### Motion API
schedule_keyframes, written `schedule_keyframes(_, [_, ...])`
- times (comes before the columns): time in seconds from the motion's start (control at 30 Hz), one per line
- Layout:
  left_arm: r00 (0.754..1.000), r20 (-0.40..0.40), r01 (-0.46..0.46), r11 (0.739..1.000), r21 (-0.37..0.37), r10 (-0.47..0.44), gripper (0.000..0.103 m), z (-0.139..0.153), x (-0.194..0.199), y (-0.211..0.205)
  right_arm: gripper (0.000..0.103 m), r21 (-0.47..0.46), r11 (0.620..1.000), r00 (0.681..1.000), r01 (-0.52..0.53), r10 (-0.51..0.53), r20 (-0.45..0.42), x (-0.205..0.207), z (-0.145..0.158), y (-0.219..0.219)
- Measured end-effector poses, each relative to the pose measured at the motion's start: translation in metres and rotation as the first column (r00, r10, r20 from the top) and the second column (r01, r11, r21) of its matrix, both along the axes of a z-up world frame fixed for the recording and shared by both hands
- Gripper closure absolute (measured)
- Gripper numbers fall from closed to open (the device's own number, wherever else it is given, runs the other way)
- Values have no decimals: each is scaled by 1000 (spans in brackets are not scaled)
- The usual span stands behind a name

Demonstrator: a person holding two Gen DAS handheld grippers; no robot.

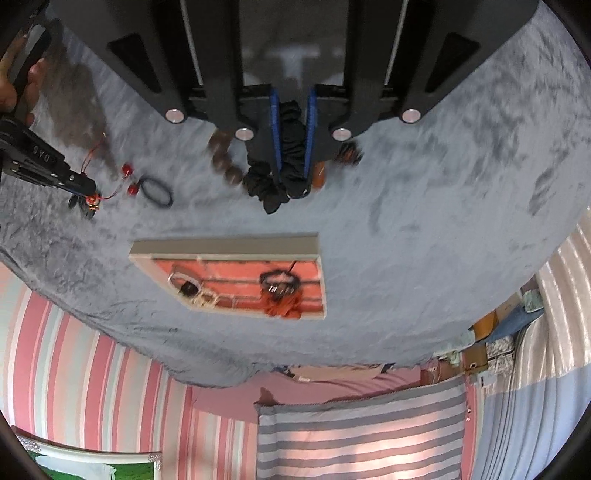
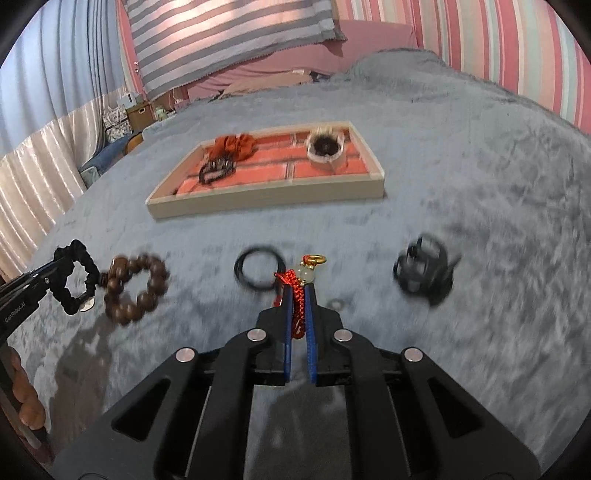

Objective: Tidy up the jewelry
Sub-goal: 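Carry the charm bracelet and scrunchie into the tray and open both tools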

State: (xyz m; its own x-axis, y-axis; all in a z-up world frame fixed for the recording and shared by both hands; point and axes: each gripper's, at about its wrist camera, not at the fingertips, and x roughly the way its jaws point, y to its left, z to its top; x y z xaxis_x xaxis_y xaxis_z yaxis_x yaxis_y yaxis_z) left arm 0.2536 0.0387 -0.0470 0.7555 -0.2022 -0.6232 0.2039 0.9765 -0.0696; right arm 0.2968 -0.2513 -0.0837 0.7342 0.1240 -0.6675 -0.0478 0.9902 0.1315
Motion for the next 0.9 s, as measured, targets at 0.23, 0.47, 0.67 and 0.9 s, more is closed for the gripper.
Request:
schedule_keyframes(0.23, [1000, -9, 24, 999, -40, -24, 92, 21, 55, -29, 96, -26, 1000, 998, 2, 0, 61, 48, 33, -9])
schedule_keyframes(0.47, [997, -69, 18, 999, -41, -21, 92, 20, 129, -50, 96, -33, 999, 998, -1, 3, 55, 111, 40, -11])
schedule_keyframes(0.67, [988, -156, -5, 1000, -12, 3, 92, -5, 186, -63, 96, -87, 996, 999, -2, 5, 36, 163, 32, -4])
schedule_keyframes(0.9, [978, -209, -29, 1000, -1, 29, 92, -22, 229, -70, 96, -110, 994, 1000, 17, -16, 16, 203, 24, -10])
